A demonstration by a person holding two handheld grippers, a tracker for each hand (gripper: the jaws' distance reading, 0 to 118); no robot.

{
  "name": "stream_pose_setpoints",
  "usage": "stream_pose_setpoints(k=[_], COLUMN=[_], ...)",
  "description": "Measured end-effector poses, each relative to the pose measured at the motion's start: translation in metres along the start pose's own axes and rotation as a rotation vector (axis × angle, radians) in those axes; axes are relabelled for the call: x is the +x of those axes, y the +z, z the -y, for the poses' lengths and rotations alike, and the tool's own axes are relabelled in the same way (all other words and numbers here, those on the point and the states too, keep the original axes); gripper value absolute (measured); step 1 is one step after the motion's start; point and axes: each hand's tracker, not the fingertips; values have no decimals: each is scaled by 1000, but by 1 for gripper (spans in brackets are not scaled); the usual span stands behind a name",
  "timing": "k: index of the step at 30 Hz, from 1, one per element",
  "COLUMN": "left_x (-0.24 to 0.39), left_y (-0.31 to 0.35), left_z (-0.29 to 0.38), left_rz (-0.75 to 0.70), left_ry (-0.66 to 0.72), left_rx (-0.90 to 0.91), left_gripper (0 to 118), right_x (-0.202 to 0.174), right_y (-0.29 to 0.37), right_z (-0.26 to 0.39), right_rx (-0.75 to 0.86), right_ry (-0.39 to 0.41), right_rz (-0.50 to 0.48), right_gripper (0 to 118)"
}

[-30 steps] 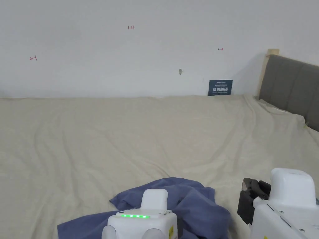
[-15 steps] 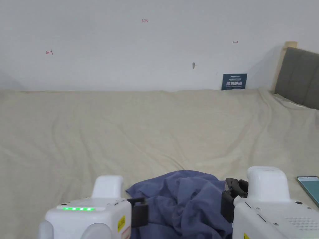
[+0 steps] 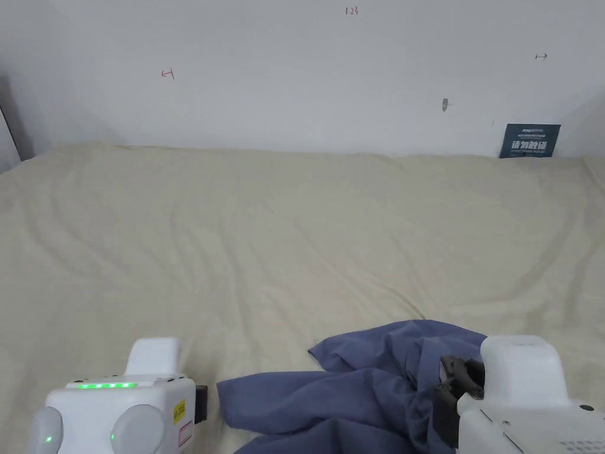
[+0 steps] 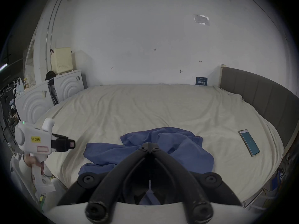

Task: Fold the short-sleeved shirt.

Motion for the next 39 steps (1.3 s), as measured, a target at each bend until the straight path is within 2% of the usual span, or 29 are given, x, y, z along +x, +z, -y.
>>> stream_pose_setpoints(k=[2, 5, 7, 11, 12, 13, 14, 15, 18, 19, 21, 22, 23, 24, 27, 30, 32, 34, 38, 39], left_x=[4, 8, 12, 26, 30, 44, 53, 59, 55, 54, 57, 57, 56, 61, 72, 62, 55, 53, 46, 45], left_y=[-12, -29, -42, -85, -94, -72, -64, -60, -71, -70, -60, -57, -55, -48, -43, -38, -33, -25, -22, -22], left_z=[-9, -16, -22, -22, -19, -12, -6, -2, -4, -6, -7, -8, -9, -10, -6, -12, -17, -20, -22, -23], left_rz=[77, 169, 111, 82, 78, 85, -6, -23, 11, 8, -22, -44, 30, 1, -18, 2, 22, 28, 44, 51], left_ry=[-2, 26, 11, -71, -90, -111, -195, -230, -183, -175, -179, -189, -188, -162, -218, -192, -176, -193, -169, -157], left_rx=[-25, -46, -47, -110, -139, -174, -79, -45, -70, -63, -36, -31, -7, 14, -25, -17, 3, 15, 22, 19], left_gripper=[118, 116, 116, 115, 112, 107, 106, 103, 87, 77, 47, 21, 0, 0, 0, 0, 0, 0, 0, 0], right_x=[-4, -7, -8, -6, -6, -5, -5, -4, -1, -1, 3, 5, 7, 9, 19, 36, 50, 59, 73, 75], right_y=[-6, -14, -19, -27, -28, -30, -32, -33, -35, -36, -36, -35, -35, -35, -37, -43, -54, -69, -123, -140], right_z=[0, 0, 1, 1, 1, 1, 1, 1, 2, 2, 1, 0, -1, -3, -10, -22, -36, -53, -77, -80], right_rx=[-19, -40, -53, -69, -74, -79, -82, -86, -98, -102, -104, -103, -102, -100, -94, -98, -103, -111, -207, -251], right_ry=[19, 31, 33, 37, 36, 36, 37, 37, 34, 32, 32, 31, 26, 22, -4, -48, -76, -124, -71, -59], right_rz=[-10, -13, -13, -13, -12, -10, -10, -9, -4, -1, -3, -4, -3, -2, -11, -95, -92, -150, -237, -262], right_gripper=[0, 0, 0, 0, 0, 0, 0, 0, 0, 0, 0, 0, 0, 0, 0, 0, 0, 0, 0, 7])
